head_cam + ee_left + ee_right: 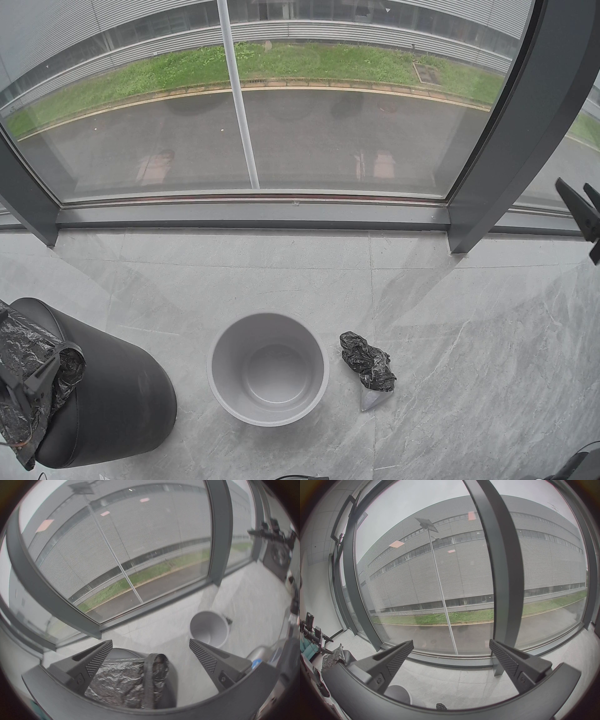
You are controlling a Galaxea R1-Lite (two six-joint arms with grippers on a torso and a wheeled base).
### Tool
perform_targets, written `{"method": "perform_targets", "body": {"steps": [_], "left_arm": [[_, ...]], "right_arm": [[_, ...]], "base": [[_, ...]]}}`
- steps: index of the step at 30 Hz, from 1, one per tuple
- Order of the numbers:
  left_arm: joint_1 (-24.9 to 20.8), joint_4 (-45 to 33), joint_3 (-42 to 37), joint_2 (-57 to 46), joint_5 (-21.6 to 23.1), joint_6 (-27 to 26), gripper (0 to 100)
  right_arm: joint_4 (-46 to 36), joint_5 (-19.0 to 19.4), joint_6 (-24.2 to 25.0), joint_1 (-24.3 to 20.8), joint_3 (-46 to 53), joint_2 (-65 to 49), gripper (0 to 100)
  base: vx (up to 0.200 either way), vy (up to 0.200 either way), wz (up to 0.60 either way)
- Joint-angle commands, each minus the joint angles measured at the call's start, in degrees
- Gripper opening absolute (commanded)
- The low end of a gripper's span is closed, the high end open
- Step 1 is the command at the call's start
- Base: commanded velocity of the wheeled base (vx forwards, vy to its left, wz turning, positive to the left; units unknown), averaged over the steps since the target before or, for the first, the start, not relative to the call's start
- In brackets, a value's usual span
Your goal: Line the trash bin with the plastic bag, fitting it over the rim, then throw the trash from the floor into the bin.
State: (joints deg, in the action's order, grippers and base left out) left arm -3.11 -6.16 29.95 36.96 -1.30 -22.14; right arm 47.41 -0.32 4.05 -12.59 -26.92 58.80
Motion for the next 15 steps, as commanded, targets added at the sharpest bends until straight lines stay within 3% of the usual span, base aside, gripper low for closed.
{"method": "perform_targets", "body": {"steps": [1, 4, 7, 8, 9, 15], "left_arm": [[1.88, -0.44, 5.03, 17.00, -3.62, -8.80, 100], [5.31, -0.52, 4.85, 19.29, -7.48, -14.95, 100], [5.57, -0.87, 4.76, 19.55, -9.07, -15.74, 100], [5.66, -1.05, 4.76, 19.82, -13.99, -16.27, 100], [5.75, -1.05, 4.76, 19.90, -15.04, -16.27, 100], [6.18, -1.31, 4.06, 21.84, -16.01, -16.27, 100]], "right_arm": [[6.82, -0.12, 0.44, -2.08, -1.21, 15.12, 100], [7.00, -0.12, 0.52, -1.73, -1.12, 14.95, 100], [7.00, -0.12, 0.52, -1.73, -1.12, 14.77, 100], [7.00, -0.12, 0.52, -1.82, -1.12, 14.68, 100], [7.00, -0.12, 0.52, -1.73, -1.12, 14.68, 100], [7.00, -0.12, 0.61, -1.82, -1.12, 15.21, 100]], "base": [[0.000, 0.000, 0.00], [0.000, 0.000, 0.00], [0.000, 0.000, 0.00], [0.000, 0.000, 0.00], [0.000, 0.000, 0.00], [0.000, 0.000, 0.00]]}}
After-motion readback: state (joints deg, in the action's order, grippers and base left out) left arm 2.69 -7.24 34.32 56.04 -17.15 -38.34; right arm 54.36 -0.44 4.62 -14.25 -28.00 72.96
